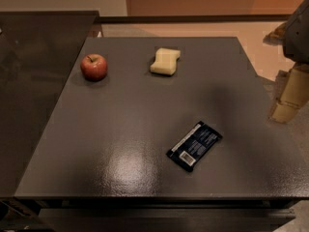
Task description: Move rxbar blueberry near sponge
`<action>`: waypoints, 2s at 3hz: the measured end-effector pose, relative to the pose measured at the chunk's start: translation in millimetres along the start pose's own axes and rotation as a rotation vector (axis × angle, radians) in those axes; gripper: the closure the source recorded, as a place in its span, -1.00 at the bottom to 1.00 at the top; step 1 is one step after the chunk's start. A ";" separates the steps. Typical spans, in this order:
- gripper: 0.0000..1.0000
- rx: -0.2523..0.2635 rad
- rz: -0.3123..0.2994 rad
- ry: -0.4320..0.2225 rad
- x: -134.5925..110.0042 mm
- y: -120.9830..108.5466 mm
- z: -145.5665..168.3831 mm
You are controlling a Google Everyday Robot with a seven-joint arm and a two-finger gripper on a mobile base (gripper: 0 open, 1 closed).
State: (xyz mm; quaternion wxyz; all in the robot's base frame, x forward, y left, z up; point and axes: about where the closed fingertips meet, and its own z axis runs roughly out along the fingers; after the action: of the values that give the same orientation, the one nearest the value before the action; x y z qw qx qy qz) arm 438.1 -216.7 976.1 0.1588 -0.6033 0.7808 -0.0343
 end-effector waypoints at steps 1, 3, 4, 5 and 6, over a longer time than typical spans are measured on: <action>-1.00 0.000 0.000 0.000 0.0 0.0 0.0; -1.00 -0.020 -0.091 -0.098 -16.9 0.8 9.7; -1.00 -0.039 -0.142 -0.153 -24.7 1.6 18.5; -1.00 -0.072 -0.216 -0.211 -34.2 4.6 34.4; -1.00 -0.098 -0.300 -0.274 -45.0 11.6 50.5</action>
Offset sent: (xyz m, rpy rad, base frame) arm 0.0069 0.0188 -0.0131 0.0763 -0.0020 0.1239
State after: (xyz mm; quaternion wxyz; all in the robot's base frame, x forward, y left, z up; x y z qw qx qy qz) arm 451.9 -163.7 934.8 0.2270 -0.7188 0.6541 0.0630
